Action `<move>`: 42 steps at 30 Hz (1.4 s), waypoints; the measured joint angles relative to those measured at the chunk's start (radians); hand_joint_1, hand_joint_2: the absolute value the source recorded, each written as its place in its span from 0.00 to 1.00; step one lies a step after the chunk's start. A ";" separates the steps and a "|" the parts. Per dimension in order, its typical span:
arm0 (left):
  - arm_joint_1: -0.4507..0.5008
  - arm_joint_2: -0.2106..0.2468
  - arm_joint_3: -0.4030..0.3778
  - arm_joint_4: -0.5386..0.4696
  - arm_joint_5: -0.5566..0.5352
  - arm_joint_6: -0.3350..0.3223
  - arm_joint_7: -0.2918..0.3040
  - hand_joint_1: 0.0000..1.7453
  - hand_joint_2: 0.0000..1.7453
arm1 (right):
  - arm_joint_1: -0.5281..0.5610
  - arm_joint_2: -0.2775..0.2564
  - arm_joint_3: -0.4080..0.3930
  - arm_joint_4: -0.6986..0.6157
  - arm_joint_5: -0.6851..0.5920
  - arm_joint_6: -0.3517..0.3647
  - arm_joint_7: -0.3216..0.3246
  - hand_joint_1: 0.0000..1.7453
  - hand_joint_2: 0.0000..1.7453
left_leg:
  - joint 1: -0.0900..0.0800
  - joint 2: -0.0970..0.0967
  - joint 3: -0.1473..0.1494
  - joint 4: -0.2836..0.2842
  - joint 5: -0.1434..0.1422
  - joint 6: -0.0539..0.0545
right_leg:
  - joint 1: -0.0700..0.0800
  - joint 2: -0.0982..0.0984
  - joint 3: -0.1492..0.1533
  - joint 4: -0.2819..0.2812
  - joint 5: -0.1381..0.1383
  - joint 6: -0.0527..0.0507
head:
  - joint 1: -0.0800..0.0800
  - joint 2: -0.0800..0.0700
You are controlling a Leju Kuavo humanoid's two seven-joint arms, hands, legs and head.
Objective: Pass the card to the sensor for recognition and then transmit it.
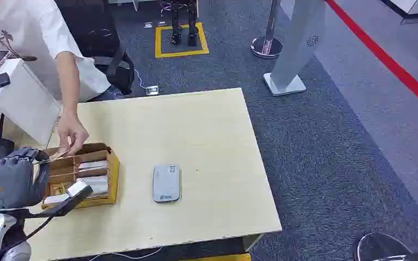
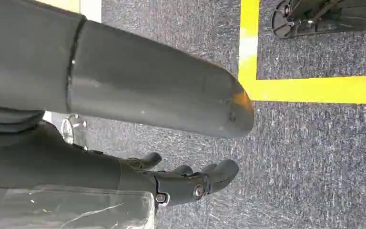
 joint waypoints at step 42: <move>-0.271 -0.249 -0.334 0.317 0.060 0.040 -0.075 1.00 1.00 | -0.032 0.000 0.000 -0.001 0.097 0.018 0.028 0.00 0.00 | 0.000 0.000 0.000 0.001 0.000 0.000 | 0.000 0.000 0.000 0.000 0.001 0.000 | 0.000 0.000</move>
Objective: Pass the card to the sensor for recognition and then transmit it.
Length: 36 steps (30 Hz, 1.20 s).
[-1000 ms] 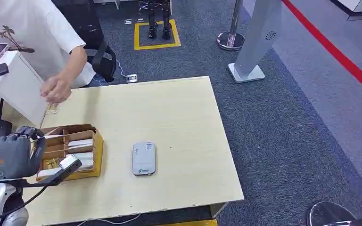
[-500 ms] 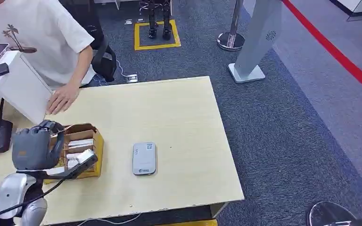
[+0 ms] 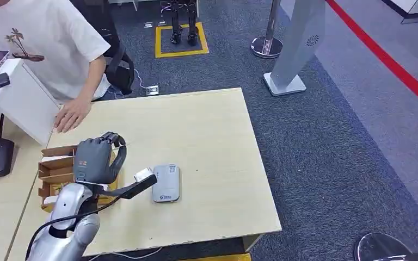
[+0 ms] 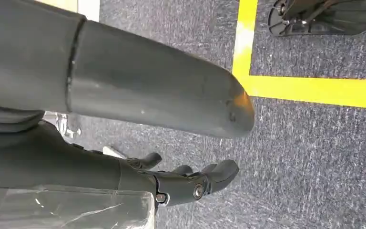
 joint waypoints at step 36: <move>-0.010 -0.203 -0.123 0.353 0.026 0.059 0.015 1.00 1.00 | -0.019 0.000 0.000 0.000 0.065 0.009 0.035 0.00 0.00 | 0.000 0.000 0.000 0.000 0.000 0.000 | 0.000 0.000 0.000 0.000 0.000 0.000 | 0.000 0.000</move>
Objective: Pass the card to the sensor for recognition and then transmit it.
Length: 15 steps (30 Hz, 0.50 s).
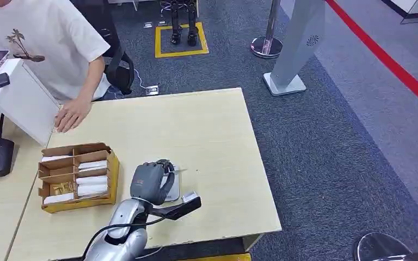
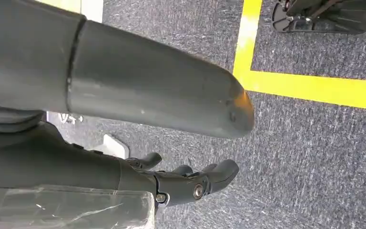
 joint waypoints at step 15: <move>0.019 0.030 -0.005 0.011 -0.055 0.000 0.070 1.00 1.00 | 0.007 0.000 0.000 0.000 -0.031 -0.010 -0.006 0.00 0.00 | 0.000 0.000 0.000 0.000 0.000 0.000 | 0.000 0.000 0.000 0.000 0.000 0.000 | 0.000 0.000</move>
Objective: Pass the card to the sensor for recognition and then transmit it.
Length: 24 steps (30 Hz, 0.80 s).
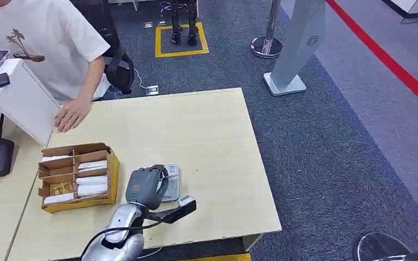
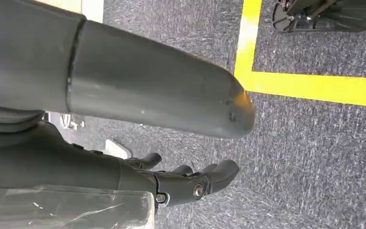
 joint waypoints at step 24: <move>0.001 0.024 0.003 -0.024 0.002 -0.001 0.007 1.00 1.00 | 0.002 0.000 0.000 0.000 -0.006 0.002 -0.003 0.00 0.00 | 0.000 0.000 0.000 0.000 0.000 0.000 | 0.000 0.000 0.000 0.000 0.000 0.000 | 0.000 0.000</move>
